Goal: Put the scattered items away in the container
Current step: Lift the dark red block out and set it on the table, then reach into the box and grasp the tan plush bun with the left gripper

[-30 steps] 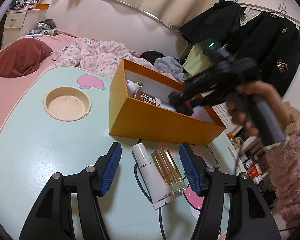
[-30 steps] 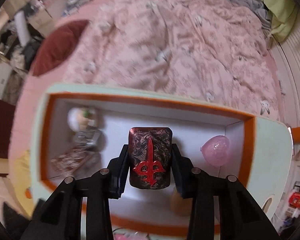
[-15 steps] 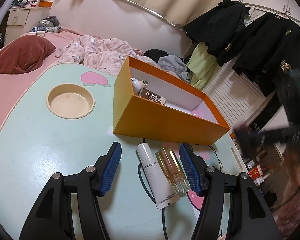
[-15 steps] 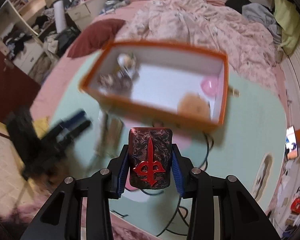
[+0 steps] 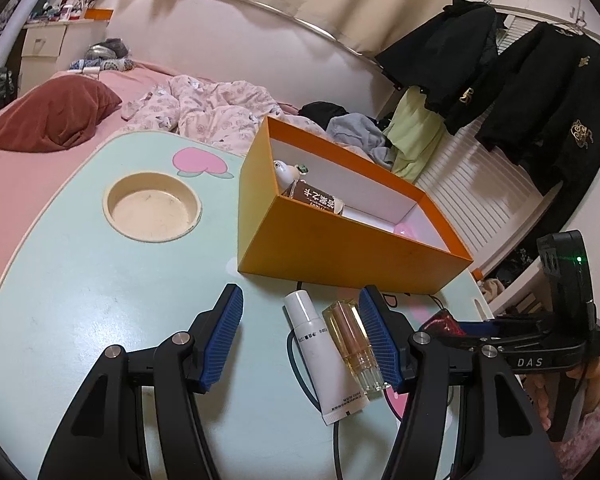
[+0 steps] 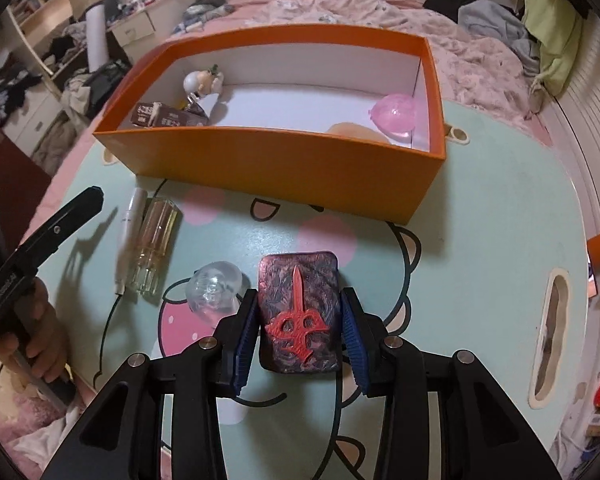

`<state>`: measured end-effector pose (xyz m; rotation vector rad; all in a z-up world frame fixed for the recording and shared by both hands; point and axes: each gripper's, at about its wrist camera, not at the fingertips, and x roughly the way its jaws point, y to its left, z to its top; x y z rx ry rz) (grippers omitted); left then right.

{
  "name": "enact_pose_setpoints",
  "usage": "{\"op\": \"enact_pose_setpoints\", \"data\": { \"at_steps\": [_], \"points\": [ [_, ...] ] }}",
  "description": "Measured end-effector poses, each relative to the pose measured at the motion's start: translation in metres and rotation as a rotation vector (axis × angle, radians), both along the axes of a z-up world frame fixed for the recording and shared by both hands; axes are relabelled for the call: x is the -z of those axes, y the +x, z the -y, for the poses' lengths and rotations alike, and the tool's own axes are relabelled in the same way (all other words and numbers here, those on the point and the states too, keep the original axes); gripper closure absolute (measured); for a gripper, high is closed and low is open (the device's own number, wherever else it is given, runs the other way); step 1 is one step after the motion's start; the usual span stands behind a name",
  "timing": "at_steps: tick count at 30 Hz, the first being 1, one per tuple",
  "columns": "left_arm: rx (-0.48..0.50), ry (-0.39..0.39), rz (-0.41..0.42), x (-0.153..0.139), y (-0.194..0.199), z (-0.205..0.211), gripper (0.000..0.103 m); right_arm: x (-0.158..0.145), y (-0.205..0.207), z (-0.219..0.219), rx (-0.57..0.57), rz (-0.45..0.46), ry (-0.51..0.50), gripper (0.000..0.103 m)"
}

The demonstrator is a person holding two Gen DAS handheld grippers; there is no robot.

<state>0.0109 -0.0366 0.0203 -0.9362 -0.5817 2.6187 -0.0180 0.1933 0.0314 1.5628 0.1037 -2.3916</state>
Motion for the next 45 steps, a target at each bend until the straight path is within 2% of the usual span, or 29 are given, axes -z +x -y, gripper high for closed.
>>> {"op": "enact_pose_setpoints", "data": {
  "at_steps": [3, 6, 9, 13, 16, 17, 19, 21, 23, 27, 32, 34, 37, 38, 39, 40, 45],
  "points": [
    [-0.022, -0.017, -0.032, -0.004, 0.002, -0.001, 0.042, -0.014, 0.008, -0.012, 0.038, -0.138, -0.082, 0.061],
    [-0.027, -0.022, -0.058, -0.008, 0.005, -0.002, 0.042, -0.026, 0.023, -0.026, 0.101, -0.324, -0.129, 0.048],
    [0.008, -0.002, -0.058, -0.017, 0.002, -0.004, 0.042, -0.023, 0.034, -0.033, 0.119, -0.401, -0.148, 0.048],
    [0.112, -0.016, -0.003, -0.054, -0.022, -0.024, 0.042, -0.015, 0.041, -0.045, 0.138, -0.41, -0.234, 0.048],
    [0.181, -0.093, 0.005, -0.097, -0.043, -0.059, 0.042, -0.008, 0.043, -0.052, 0.153, -0.417, -0.246, 0.048],
    [0.21, -0.141, 0.055, -0.106, -0.057, -0.077, 0.042, -0.006, 0.043, -0.054, 0.157, -0.414, -0.254, 0.048],
    [0.269, -0.207, 0.212, -0.109, -0.085, -0.11, 0.042, -0.002, 0.051, -0.053, 0.169, -0.411, -0.268, 0.048],
    [0.352, -0.213, 0.423, -0.093, -0.118, -0.141, 0.043, -0.003, 0.053, -0.053, 0.167, -0.412, -0.269, 0.047],
    [0.381, -0.22, 0.506, -0.08, -0.138, -0.162, 0.044, -0.003, 0.056, -0.05, 0.166, -0.414, -0.243, 0.047],
    [0.352, -0.31, 0.565, -0.06, -0.16, -0.19, 0.044, 0.0, 0.055, -0.051, 0.145, -0.406, -0.253, 0.047],
    [0.332, -0.345, 0.655, -0.031, -0.175, -0.203, 0.051, 0.0, 0.055, -0.059, 0.149, -0.409, -0.299, 0.046],
    [0.362, -0.328, 0.685, -0.02, -0.177, -0.209, 0.051, 0.0, 0.056, -0.059, 0.146, -0.415, -0.306, 0.046],
    [0.377, -0.34, 0.67, -0.017, -0.177, -0.214, 0.052, 0.0, 0.056, -0.061, 0.145, -0.42, -0.316, 0.046],
    [0.379, -0.346, 0.662, -0.017, -0.176, -0.214, 0.055, 0.0, 0.056, -0.062, 0.145, -0.42, -0.323, 0.044],
    [0.388, -0.332, 0.661, -0.016, -0.176, -0.214, 0.066, 0.0, 0.056, -0.062, 0.146, -0.418, -0.325, 0.044],
    [0.393, -0.309, 0.664, -0.016, -0.177, -0.213, 0.069, 0.0, 0.055, -0.062, 0.145, -0.414, -0.326, 0.044],
    [0.386, -0.337, 0.614, -0.028, -0.176, -0.208, 0.073, 0.0, 0.058, -0.06, 0.144, -0.407, -0.328, 0.043]
  ]
}}
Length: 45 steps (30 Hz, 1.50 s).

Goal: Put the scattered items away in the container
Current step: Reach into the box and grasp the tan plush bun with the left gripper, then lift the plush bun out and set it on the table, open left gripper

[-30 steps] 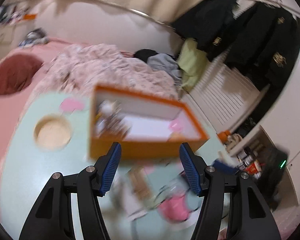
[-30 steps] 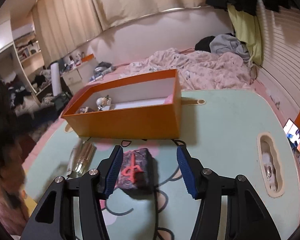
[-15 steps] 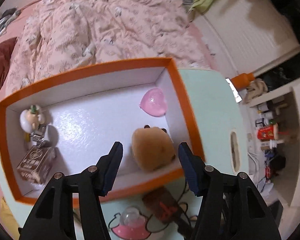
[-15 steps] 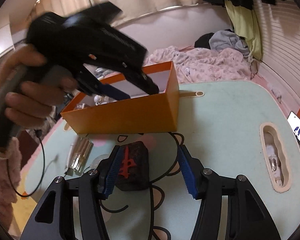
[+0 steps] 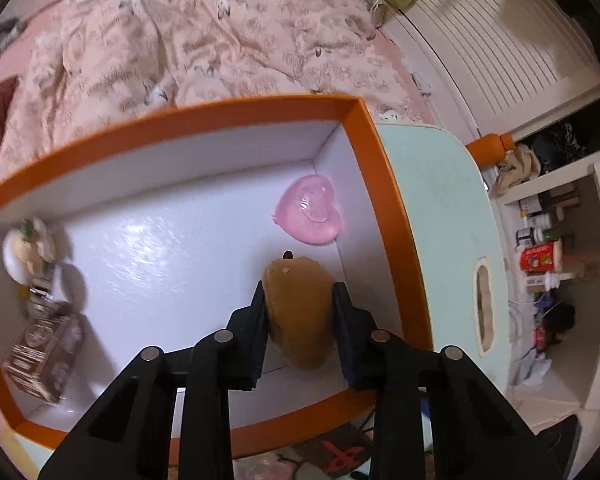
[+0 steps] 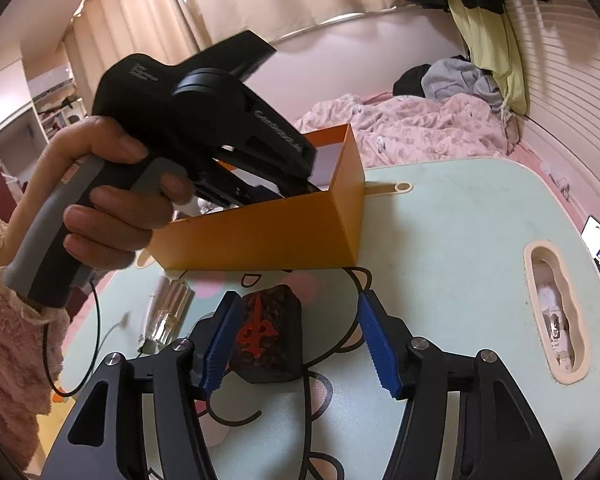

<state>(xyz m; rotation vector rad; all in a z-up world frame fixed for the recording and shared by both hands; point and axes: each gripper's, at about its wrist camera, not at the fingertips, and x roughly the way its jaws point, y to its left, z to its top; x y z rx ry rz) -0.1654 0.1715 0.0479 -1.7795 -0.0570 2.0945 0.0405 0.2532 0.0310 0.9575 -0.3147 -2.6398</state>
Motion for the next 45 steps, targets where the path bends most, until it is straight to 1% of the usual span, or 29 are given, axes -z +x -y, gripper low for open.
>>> {"op": "enact_pose_setpoints", "data": {
  "at_steps": [2, 4, 7, 9, 11, 14, 16, 19, 21, 24, 29, 30, 33, 35, 36, 38, 40, 41, 43, 45],
  "points": [
    [-0.015, 0.017, -0.01, -0.008, -0.001, 0.008, 0.073, 0.001, 0.001, 0.0, 0.001, 0.003, -0.001, 0.043],
    [-0.029, 0.034, -0.045, -0.023, 0.0, 0.02, 0.073, 0.001, 0.001, 0.001, 0.002, 0.004, -0.001, 0.043],
    [-0.048, 0.087, -0.094, -0.048, 0.008, 0.041, 0.073, 0.002, 0.001, 0.001, 0.001, 0.009, 0.0, 0.043],
    [-0.045, 0.136, -0.127, -0.068, 0.02, 0.055, 0.072, 0.002, 0.001, 0.001, 0.001, 0.013, 0.0, 0.043],
    [-0.013, 0.185, -0.141, -0.08, 0.038, 0.069, 0.072, 0.002, 0.001, 0.0, -0.001, 0.016, -0.002, 0.043],
    [0.003, 0.211, -0.185, -0.088, 0.072, 0.091, 0.072, 0.002, 0.0, 0.0, -0.002, 0.023, -0.004, 0.043],
    [-0.003, 0.222, -0.196, -0.084, 0.093, 0.108, 0.072, 0.003, -0.002, 0.0, -0.003, 0.03, -0.003, 0.043],
    [-0.033, 0.236, -0.203, -0.069, 0.122, 0.133, 0.072, 0.005, -0.004, 0.0, -0.004, 0.04, -0.003, 0.043],
    [-0.058, 0.244, -0.196, -0.054, 0.136, 0.147, 0.072, 0.005, -0.005, 0.0, -0.001, 0.045, -0.002, 0.043],
    [-0.093, 0.264, -0.163, -0.026, 0.154, 0.162, 0.072, 0.006, -0.006, 0.0, 0.0, 0.052, -0.001, 0.043],
    [-0.109, 0.241, -0.193, 0.001, 0.172, 0.161, 0.072, 0.007, -0.008, -0.001, 0.002, 0.063, 0.0, 0.043],
    [-0.106, 0.251, -0.189, 0.005, 0.175, 0.159, 0.072, 0.007, -0.008, -0.001, 0.004, 0.064, 0.0, 0.043],
    [-0.072, 0.316, -0.149, 0.015, 0.178, 0.154, 0.071, 0.007, -0.008, -0.002, 0.009, 0.066, -0.001, 0.043],
    [-0.056, 0.329, -0.135, 0.019, 0.178, 0.15, 0.07, 0.008, -0.008, -0.001, 0.008, 0.068, 0.001, 0.043],
    [-0.054, 0.326, -0.133, 0.021, 0.178, 0.147, 0.066, 0.008, -0.008, -0.001, 0.007, 0.069, 0.002, 0.043],
    [-0.072, 0.336, -0.136, 0.023, 0.177, 0.148, 0.063, 0.008, -0.009, -0.001, 0.007, 0.069, 0.001, 0.043],
    [-0.1, 0.362, -0.15, 0.022, 0.177, 0.151, 0.043, 0.008, -0.009, -0.001, 0.007, 0.069, 0.001, 0.043],
    [-0.113, 0.382, -0.165, 0.019, 0.178, 0.154, 0.041, 0.008, -0.009, -0.001, 0.006, 0.069, 0.001, 0.043],
    [-0.123, 0.417, -0.208, 0.01, 0.181, 0.16, 0.041, 0.008, -0.009, -0.002, 0.007, 0.068, 0.001, 0.043],
    [-0.138, 0.423, -0.271, -0.001, 0.185, 0.166, 0.04, 0.008, -0.009, -0.002, 0.007, 0.068, 0.002, 0.043]
  ]
}}
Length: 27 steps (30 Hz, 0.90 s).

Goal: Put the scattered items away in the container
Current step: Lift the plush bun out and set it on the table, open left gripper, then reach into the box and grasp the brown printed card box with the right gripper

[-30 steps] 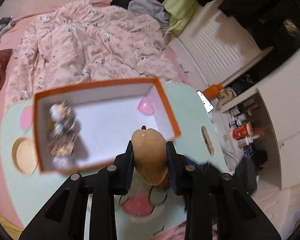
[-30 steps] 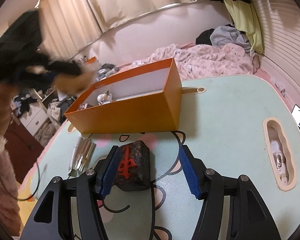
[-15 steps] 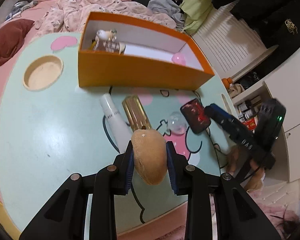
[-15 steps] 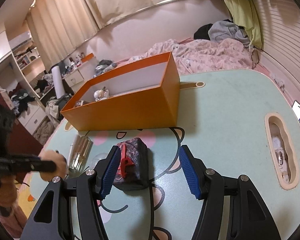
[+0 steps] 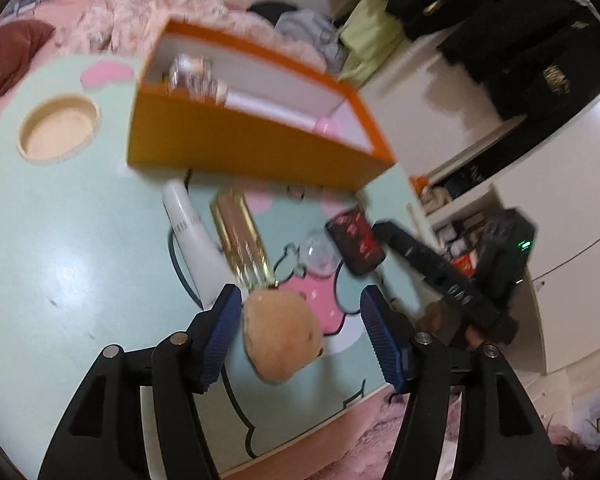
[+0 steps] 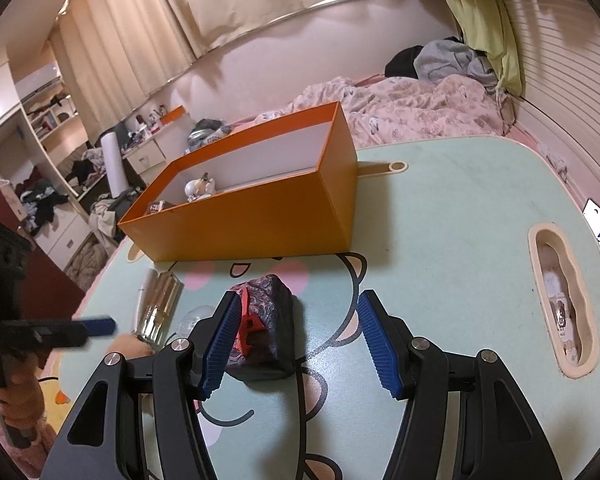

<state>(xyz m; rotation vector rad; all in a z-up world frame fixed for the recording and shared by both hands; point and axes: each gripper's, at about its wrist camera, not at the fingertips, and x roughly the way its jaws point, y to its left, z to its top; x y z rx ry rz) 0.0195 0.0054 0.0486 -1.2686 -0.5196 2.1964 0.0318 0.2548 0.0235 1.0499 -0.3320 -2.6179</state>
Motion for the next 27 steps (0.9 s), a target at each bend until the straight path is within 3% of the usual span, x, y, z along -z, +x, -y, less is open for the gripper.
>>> {"op": "enact_pose_setpoints", "data": {
  "at_steps": [2, 4, 7, 11, 17, 21, 25, 27],
  "points": [
    [-0.081, -0.038, -0.092, -0.012, 0.005, 0.008, 0.04, 0.0, 0.001, -0.001, 0.005, -0.007, -0.002, 0.043],
    [-0.205, -0.117, -0.2, -0.02, 0.01, 0.015, 0.032, -0.001, 0.001, -0.001, 0.007, -0.012, -0.004, 0.043],
    [-0.348, -0.237, -0.335, -0.017, 0.016, 0.019, 0.031, -0.002, 0.002, -0.001, -0.003, -0.023, -0.014, 0.043],
    [-0.343, -0.195, -0.323, 0.005, 0.012, 0.025, 0.031, -0.014, 0.0, -0.004, -0.061, -0.003, -0.089, 0.043],
    [-0.37, -0.141, -0.336, 0.016, 0.018, 0.036, 0.031, -0.09, -0.027, 0.035, -0.167, -0.045, -0.054, 0.043],
    [-0.358, -0.146, -0.34, 0.015, 0.019, 0.036, 0.031, -0.11, -0.072, 0.095, -0.327, 0.044, 0.034, 0.043],
    [-0.35, -0.151, -0.36, 0.015, 0.021, 0.034, 0.031, -0.081, -0.122, 0.144, -0.4, 0.293, 0.06, 0.043],
    [-0.349, -0.154, -0.369, 0.014, 0.022, 0.033, 0.031, -0.068, -0.137, 0.157, -0.396, 0.349, 0.079, 0.043]
  ]
}}
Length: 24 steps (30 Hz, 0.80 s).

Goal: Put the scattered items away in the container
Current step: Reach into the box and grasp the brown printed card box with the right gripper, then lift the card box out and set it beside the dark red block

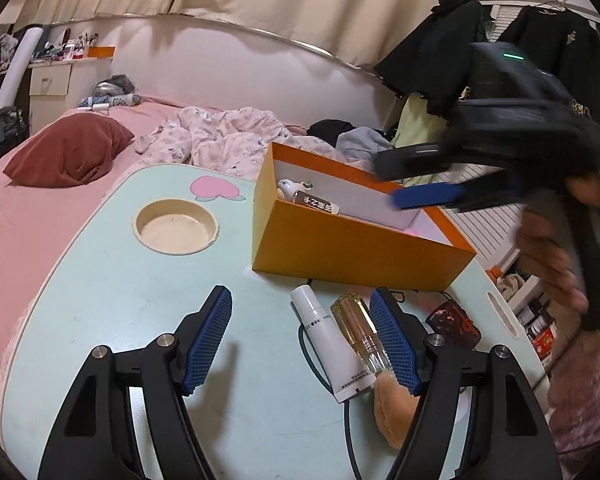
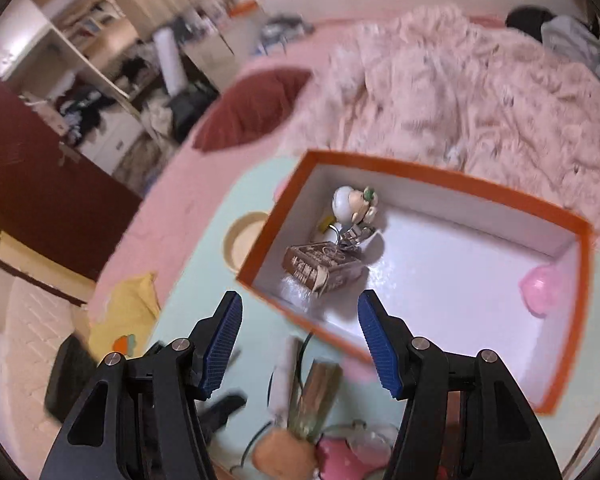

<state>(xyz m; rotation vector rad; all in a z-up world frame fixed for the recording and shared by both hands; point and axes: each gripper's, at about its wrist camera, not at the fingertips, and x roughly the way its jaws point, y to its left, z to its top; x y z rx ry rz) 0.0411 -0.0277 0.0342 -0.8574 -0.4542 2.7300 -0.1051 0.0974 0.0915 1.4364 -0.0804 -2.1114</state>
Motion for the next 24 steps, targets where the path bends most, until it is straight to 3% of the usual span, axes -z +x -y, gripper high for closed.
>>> {"op": "enact_pose_setpoints", "data": {
  "at_steps": [3, 10, 16, 22, 24],
  "points": [
    [-0.009, 0.003, -0.01, -0.001, 0.001, 0.001, 0.031, 0.019, -0.02, 0.014, 0.032, 0.026, 0.084, 0.043],
    [-0.002, 0.049, -0.007, -0.001, 0.002, 0.008, 0.031, 0.04, -0.042, 0.023, 0.091, 0.159, 0.023, 0.043],
    [0.007, 0.065, 0.004, 0.0, 0.002, 0.009, 0.031, 0.053, -0.054, 0.023, 0.138, 0.209, 0.061, 0.043],
    [0.009, 0.069, 0.005, 0.0, 0.002, 0.008, 0.031, 0.05, -0.056, 0.005, 0.171, 0.186, 0.023, 0.051],
    [0.011, 0.068, 0.009, 0.001, 0.002, 0.008, 0.031, 0.044, -0.055, -0.001, 0.186, 0.16, 0.009, 0.058]
  ]
}}
